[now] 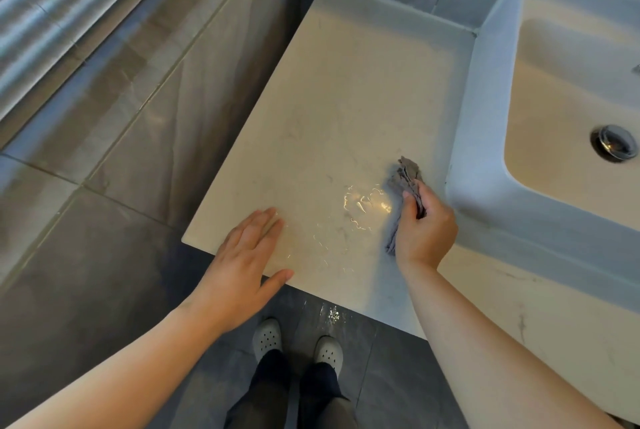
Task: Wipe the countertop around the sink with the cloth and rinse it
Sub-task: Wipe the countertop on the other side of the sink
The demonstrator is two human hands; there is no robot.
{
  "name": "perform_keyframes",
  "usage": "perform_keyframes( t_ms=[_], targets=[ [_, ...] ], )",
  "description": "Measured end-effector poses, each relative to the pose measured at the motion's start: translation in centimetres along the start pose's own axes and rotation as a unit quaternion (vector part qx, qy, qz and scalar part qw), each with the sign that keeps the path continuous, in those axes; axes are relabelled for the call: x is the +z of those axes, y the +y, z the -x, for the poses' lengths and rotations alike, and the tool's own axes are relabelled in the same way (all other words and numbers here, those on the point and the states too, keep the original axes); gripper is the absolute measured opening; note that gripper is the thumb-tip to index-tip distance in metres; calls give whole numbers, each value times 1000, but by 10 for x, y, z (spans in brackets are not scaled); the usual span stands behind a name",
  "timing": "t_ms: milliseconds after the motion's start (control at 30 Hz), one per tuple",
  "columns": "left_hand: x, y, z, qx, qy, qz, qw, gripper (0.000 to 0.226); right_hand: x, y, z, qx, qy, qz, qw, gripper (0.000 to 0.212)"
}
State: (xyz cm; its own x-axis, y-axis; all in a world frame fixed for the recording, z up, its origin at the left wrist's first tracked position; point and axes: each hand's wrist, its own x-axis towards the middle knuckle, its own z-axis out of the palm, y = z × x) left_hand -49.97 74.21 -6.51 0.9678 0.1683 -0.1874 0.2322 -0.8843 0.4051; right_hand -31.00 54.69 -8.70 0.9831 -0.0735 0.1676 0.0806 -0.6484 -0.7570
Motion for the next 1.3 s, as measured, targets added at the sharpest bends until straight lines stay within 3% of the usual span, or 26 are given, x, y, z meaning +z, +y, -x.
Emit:
perform_keyframes(
  t_ms=[167, 433, 567, 767, 1000, 1300],
  targets=[
    [-9, -10, 1, -13, 50, -7, 999, 67, 26, -20, -1, -31, -44, -9, 999, 29],
    [-22, -44, -3, -54, 50, -5, 997, 70, 36, -56, 33, -83, -155, -39, 984, 27],
    [-20, -52, 1, -71, 27, 19, 997, 75, 31, -61, 22, -8, -243, -119, 963, 25],
    [-13, -51, 0, -86, 40, 29, 995, 80, 13, -62, -31, -37, -136, -113, 984, 26],
    [-12, -53, 1, -85, 32, 33, 995, 85, 48, -48, -37, -21, -109, -50, 993, 28],
    [-13, -52, 1, -88, 22, 35, 995, 84, 64, -70, 42, -145, -208, -61, 965, 26]
  ],
)
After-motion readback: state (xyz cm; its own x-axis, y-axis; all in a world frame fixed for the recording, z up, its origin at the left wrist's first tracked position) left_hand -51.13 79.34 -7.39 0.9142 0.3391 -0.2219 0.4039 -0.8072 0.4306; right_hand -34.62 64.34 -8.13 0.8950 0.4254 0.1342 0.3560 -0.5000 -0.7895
